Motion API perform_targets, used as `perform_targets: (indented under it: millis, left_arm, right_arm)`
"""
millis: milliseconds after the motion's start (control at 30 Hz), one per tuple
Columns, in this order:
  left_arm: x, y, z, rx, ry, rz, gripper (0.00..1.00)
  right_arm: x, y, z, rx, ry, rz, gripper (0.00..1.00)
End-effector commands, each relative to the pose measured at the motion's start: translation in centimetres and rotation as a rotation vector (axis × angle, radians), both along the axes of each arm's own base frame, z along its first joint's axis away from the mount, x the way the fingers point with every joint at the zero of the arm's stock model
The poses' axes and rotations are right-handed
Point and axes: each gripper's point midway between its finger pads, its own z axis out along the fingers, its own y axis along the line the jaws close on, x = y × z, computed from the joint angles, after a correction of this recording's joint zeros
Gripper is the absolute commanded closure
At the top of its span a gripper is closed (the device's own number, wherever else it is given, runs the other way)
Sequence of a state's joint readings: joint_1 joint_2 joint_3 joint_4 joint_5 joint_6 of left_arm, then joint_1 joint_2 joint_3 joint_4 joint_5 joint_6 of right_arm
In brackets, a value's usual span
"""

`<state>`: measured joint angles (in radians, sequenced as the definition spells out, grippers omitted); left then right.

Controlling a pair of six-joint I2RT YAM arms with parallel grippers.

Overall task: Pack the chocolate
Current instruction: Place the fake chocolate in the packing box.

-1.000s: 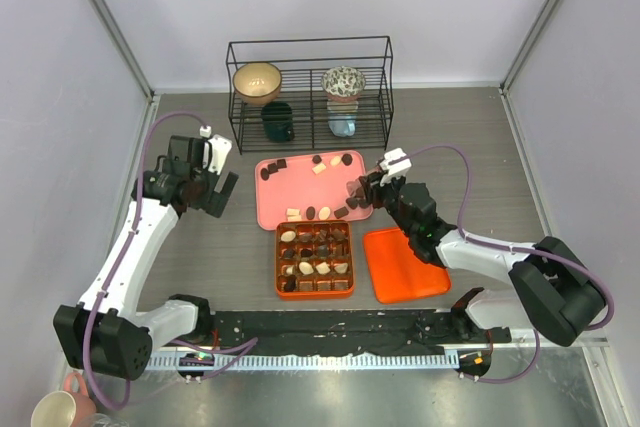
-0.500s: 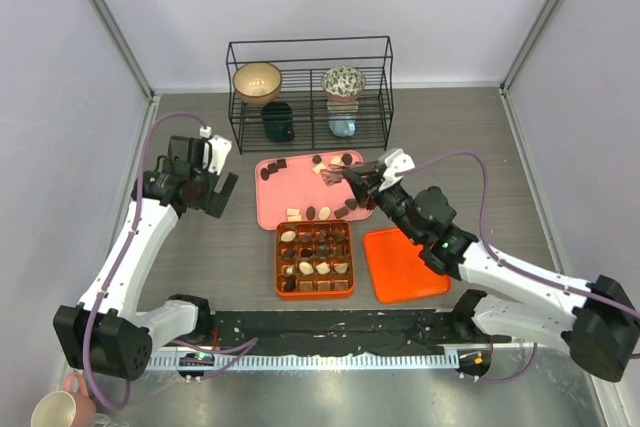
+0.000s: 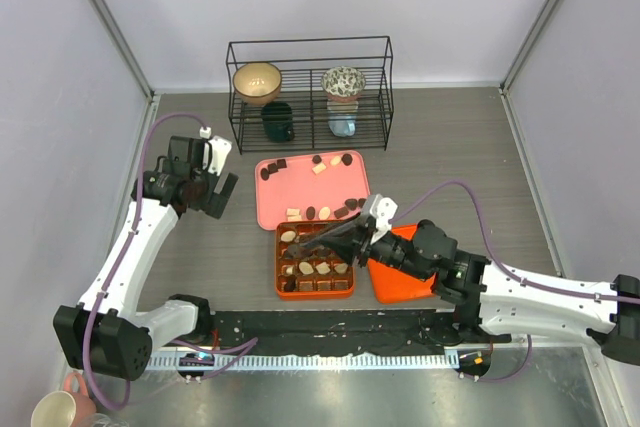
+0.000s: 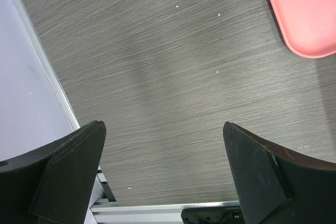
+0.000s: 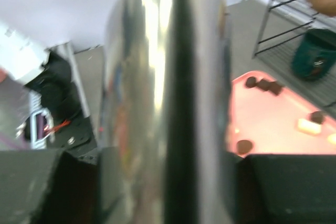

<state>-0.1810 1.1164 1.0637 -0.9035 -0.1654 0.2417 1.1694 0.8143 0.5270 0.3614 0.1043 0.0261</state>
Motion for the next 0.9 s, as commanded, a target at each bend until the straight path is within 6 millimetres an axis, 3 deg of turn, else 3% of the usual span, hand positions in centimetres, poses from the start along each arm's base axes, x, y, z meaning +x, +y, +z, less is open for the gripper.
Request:
perform_targets:
  millis: [0, 300, 467, 800, 867]
  left_arm:
    - [0.2, 0.1, 2.1, -0.013, -0.058, 0.017, 0.00]
    - [0.1, 0.1, 2.1, -0.011, -0.050, 0.014, 0.00]
    - [0.0, 0.2, 2.2, -0.011, -0.049, 0.015, 0.00]
    - [-0.1, 0.1, 2.4, -0.010, -0.051, 0.012, 0.00]
    - [-0.1, 0.1, 2.4, -0.012, -0.052, 0.010, 0.00]
  right_arm:
    - [-2.8, 1.3, -0.1, -0.003, 0.044, 0.123, 0.83]
    - [-4.6, 2.0, -2.4, -0.048, 0.116, 0.181, 0.79]
    - [-4.5, 2.3, -4.2, -0.084, 0.135, 0.170, 0.72]
    - [-3.7, 2.3, -4.4, -0.077, 0.117, 0.128, 0.64]
    - [-3.5, 2.3, -4.4, -0.073, 0.118, 0.119, 0.58]
